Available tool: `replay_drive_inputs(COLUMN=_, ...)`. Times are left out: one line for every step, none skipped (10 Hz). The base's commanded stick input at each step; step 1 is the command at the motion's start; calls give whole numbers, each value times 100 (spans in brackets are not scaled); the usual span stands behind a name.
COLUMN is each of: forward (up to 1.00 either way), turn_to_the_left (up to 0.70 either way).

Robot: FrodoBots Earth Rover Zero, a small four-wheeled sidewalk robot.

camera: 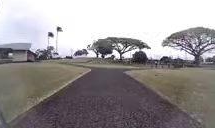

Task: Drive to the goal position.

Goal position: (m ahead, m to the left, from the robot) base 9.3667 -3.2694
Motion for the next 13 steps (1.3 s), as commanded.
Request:
replay_drive_inputs(forward=70, turn_to_the_left=0)
replay_drive_inputs(forward=70, turn_to_the_left=0)
replay_drive_inputs(forward=70, turn_to_the_left=0)
replay_drive_inputs(forward=70, turn_to_the_left=0)
replay_drive_inputs(forward=70, turn_to_the_left=0)
replay_drive_inputs(forward=70, turn_to_the_left=0)
replay_drive_inputs(forward=70, turn_to_the_left=0)
replay_drive_inputs(forward=70, turn_to_the_left=0)
replay_drive_inputs(forward=70, turn_to_the_left=0)
replay_drive_inputs(forward=70, turn_to_the_left=0)
replay_drive_inputs(forward=70, turn_to_the_left=0)
replay_drive_inputs(forward=70, turn_to_the_left=0)
replay_drive_inputs(forward=70, turn_to_the_left=0)
